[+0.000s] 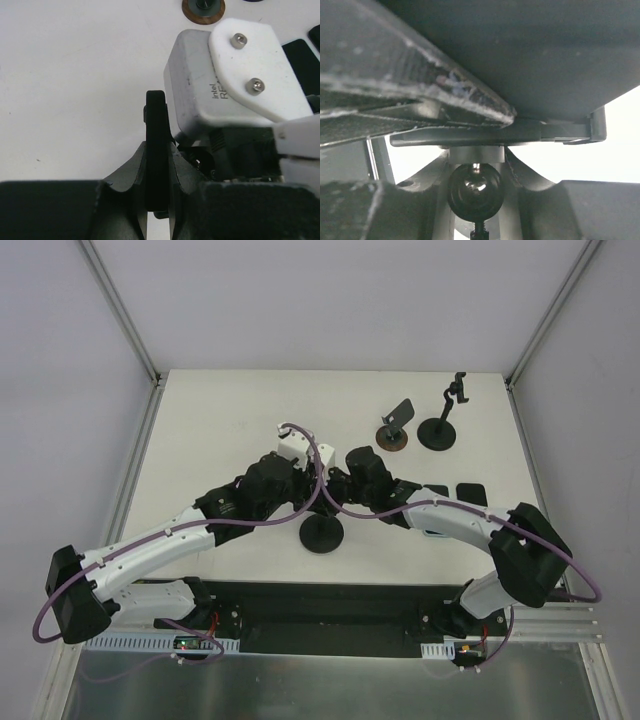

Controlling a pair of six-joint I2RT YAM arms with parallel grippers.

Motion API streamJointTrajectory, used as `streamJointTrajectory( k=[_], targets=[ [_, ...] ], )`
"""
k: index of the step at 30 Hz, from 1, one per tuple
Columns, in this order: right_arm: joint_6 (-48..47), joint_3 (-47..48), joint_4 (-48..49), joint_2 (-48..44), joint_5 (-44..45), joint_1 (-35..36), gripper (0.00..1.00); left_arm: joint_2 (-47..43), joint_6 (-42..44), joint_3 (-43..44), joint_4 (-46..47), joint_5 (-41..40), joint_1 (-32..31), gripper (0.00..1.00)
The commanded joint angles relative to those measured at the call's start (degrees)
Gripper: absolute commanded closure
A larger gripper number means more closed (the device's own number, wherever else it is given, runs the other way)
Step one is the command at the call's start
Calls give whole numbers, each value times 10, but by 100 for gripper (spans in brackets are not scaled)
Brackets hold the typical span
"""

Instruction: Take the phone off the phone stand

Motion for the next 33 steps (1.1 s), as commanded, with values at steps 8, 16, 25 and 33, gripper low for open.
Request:
streamJointTrajectory(
  k=[8, 16, 25, 33],
  targets=[
    [-18, -11, 45, -27, -16, 5, 99, -65, -35, -7, 4, 1, -6, 56],
    [-17, -17, 51, -32, -14, 5, 99, -58, -43, -29, 5, -12, -6, 52],
    [-12, -17, 56, -28, -16, 4, 99, -69, -51, -78, 52, -41, -6, 59],
    [-12, -19, 64, -27, -37, 5, 99, -58, -36, -100, 102, -46, -6, 100]
  ],
)
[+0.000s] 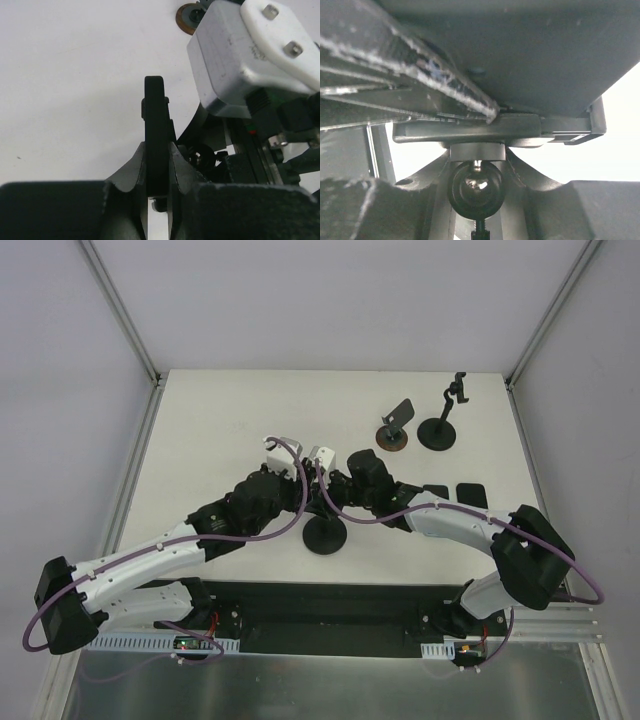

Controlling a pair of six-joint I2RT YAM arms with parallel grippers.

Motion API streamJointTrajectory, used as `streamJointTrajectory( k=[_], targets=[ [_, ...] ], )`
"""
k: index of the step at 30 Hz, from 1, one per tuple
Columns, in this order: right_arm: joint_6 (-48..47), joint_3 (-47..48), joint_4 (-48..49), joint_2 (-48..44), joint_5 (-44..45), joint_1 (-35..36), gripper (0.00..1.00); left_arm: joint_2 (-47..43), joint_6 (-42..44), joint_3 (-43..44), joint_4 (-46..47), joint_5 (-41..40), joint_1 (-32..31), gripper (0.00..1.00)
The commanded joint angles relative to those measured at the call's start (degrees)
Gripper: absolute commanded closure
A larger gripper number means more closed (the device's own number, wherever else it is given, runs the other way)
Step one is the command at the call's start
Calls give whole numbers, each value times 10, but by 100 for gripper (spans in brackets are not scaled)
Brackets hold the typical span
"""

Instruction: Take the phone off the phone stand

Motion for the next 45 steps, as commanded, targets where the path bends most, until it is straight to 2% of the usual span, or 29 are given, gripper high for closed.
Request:
streamJointTrajectory(
  k=[1, 6, 8, 14, 19, 23, 32, 38, 45],
  targets=[
    [1, -8, 51, -17, -40, 2, 99, 8, 25, -15, 33, -21, 1, 100],
    [-23, -24, 68, -20, -120, 9, 99, 1, 83, -20, 65, -13, 12, 100],
    [-30, -25, 64, -20, -142, 16, 99, -8, 104, -13, 66, 23, 43, 100],
    [-57, -21, 43, -26, -163, 39, 99, -6, 148, 16, 69, 75, 125, 100],
    [-63, -29, 37, -34, -156, 39, 99, 1, 168, 19, 73, 98, 138, 100],
    [-52, -41, 40, -45, -155, -4, 99, -32, 173, 10, 57, 137, 158, 100],
    [-20, -59, 52, -60, -132, -72, 99, -83, 212, 24, -37, 162, 180, 100],
    [-14, -62, 58, -55, -127, -82, 99, -95, 208, 21, -54, 147, 180, 100],
    [-11, -76, 77, -72, -81, -82, 99, -142, 160, 37, -103, 81, 180, 100]
  ],
)
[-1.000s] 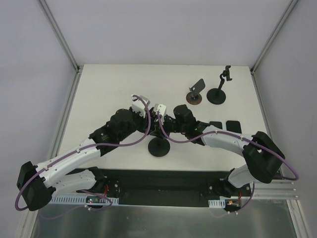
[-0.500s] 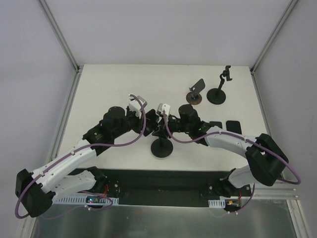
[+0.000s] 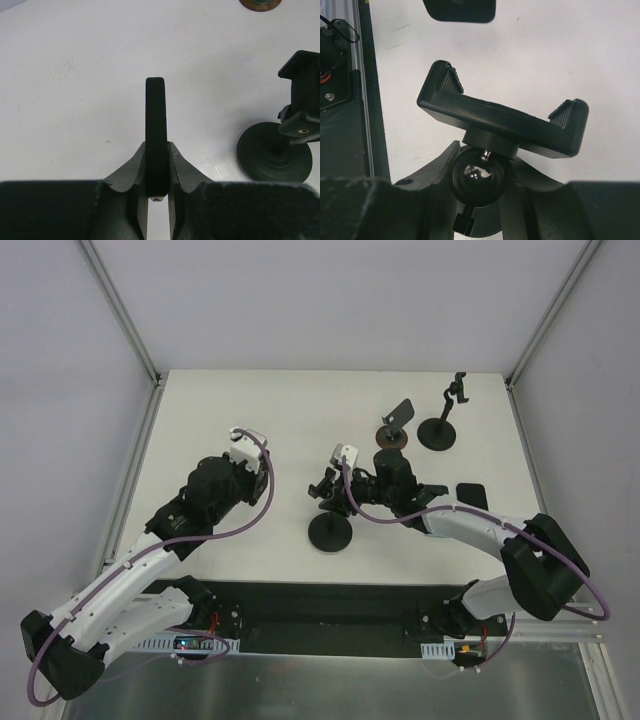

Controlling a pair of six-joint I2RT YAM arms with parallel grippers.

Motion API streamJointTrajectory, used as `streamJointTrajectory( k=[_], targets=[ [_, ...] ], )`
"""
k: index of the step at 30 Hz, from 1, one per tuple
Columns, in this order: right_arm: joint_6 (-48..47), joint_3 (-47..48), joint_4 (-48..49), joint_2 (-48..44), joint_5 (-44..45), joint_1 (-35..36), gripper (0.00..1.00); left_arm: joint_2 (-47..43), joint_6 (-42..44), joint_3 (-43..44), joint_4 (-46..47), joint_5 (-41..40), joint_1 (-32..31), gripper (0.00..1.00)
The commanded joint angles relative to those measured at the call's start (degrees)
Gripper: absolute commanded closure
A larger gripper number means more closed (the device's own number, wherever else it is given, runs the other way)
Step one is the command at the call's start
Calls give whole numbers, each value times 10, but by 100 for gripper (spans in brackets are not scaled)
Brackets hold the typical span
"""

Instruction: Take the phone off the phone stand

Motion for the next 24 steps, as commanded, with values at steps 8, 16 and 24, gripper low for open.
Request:
streamJointTrajectory(
  k=[8, 16, 24],
  targets=[
    [-5, -2, 59, -38, 155, -1, 99, -82, -54, 73, -76, -85, -2, 100],
    [-40, 97, 70, 57, 288, -37, 99, -107, -69, 45, -94, -61, -2, 100],
    [-31, 233, 84, 201, 370, -106, 99, -114, -85, 43, -98, -41, -3, 100]
  ],
)
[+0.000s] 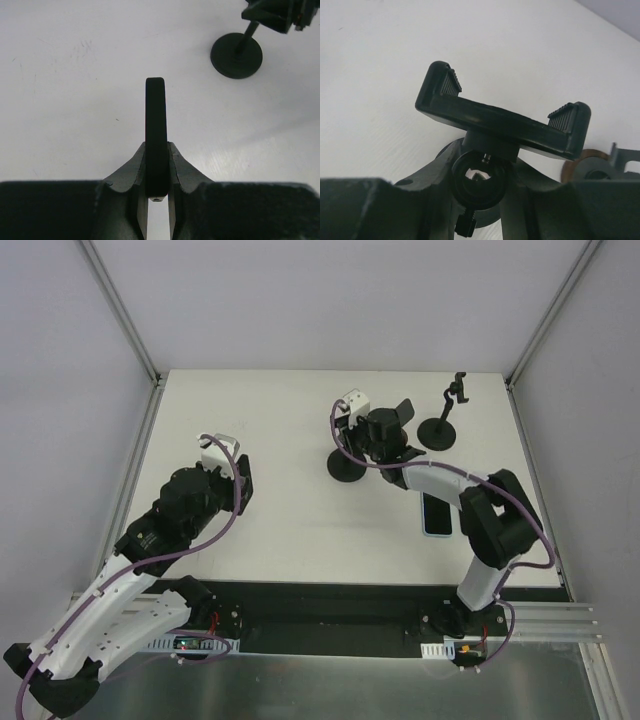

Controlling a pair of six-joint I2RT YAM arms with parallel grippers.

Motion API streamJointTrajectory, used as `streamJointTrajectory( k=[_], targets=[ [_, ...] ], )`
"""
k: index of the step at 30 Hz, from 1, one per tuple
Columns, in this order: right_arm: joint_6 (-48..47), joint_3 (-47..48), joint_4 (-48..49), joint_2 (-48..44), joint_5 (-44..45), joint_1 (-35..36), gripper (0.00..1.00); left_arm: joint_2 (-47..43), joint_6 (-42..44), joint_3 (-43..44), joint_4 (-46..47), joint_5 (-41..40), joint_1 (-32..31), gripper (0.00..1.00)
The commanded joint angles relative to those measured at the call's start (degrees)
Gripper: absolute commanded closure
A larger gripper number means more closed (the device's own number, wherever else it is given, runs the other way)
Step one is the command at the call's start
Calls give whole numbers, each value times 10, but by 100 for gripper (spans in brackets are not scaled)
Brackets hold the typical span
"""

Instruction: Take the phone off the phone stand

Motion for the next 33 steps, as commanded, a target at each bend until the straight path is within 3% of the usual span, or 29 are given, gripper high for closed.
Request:
streamJointTrajectory(
  k=[1, 7, 9, 10, 11, 12, 13, 19, 25, 33],
  targets=[
    [2, 84, 62, 63, 82, -38, 98, -11, -21, 4, 40, 20, -2, 100],
    [25, 142, 67, 125, 86, -69, 89, 8, -39, 7, 38, 39, -2, 100],
    [27, 141, 67, 124, 86, -71, 79, 13, -48, 8, 38, 45, -2, 100],
    [28, 135, 67, 119, 78, -70, 72, 14, -51, 8, 38, 47, -3, 100],
    [30, 131, 68, 114, 72, -71, 56, 15, -61, 8, 39, 48, -2, 100],
    [34, 125, 67, 98, 68, -70, 47, 17, -65, 10, 39, 46, -2, 100],
    [36, 118, 67, 88, 59, -71, 33, 19, -70, 11, 42, 42, -3, 100],
    [25, 88, 24, -16, 53, -60, 1, 42, -162, 18, 47, -6, -3, 100],
    [-16, 46, -40, -134, 59, -9, 4, 60, -309, 23, 47, -25, -2, 100],
    [-51, -50, -65, -262, 95, 173, 4, 49, -440, 2, 46, -74, -3, 100]
  ],
)
